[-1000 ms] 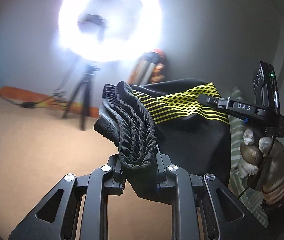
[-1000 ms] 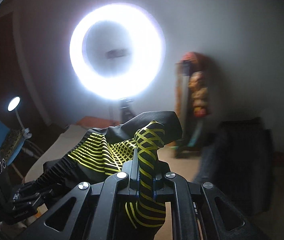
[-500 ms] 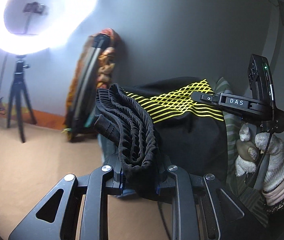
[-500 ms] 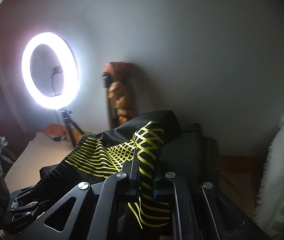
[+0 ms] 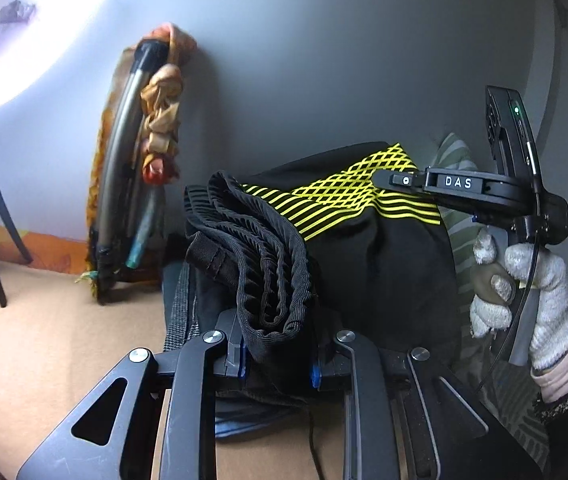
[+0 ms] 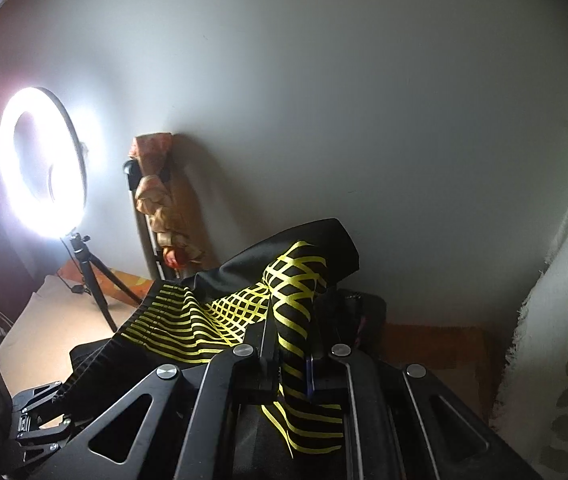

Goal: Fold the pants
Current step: 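Carry the folded pants with both grippers toward the stack beside the pillow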

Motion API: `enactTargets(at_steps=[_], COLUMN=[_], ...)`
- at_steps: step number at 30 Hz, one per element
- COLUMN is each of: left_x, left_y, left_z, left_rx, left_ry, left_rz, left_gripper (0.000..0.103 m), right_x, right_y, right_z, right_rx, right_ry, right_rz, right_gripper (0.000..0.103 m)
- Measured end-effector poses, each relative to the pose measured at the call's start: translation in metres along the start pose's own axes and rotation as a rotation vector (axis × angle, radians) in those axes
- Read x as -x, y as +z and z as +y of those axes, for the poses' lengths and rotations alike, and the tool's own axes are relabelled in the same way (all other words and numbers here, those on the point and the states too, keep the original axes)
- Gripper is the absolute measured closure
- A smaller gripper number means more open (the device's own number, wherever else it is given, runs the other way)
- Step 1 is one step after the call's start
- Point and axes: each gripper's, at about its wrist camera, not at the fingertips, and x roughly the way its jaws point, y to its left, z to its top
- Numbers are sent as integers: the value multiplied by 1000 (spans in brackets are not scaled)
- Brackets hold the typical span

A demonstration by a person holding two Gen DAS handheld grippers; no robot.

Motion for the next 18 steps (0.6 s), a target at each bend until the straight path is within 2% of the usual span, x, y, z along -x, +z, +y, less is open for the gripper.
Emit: enactTargets(at_steps=[8, 13, 14, 16, 18], left_x=[-33, -41, -41, -40, -38], left_y=[-11, -17, -18, -20, -22], left_z=[14, 24, 25, 24, 22], left_rx=[29, 56, 58, 60, 58], left_ry=[43, 63, 71, 86, 97], left_rz=[35, 53, 56, 61, 70], left_gripper=[84, 83, 80, 78, 76], right_x=[-51, -78, -83, -91, -100], right_y=[-1, -11, -14, -19, -23], right_z=[-19, -42, -47, -52, -57], right_rx=[6, -35, -46, -54, -67], right_ry=[11, 12, 18, 17, 12], right_rz=[43, 73, 78, 84, 99], right_gripper=[97, 97, 96, 91, 80])
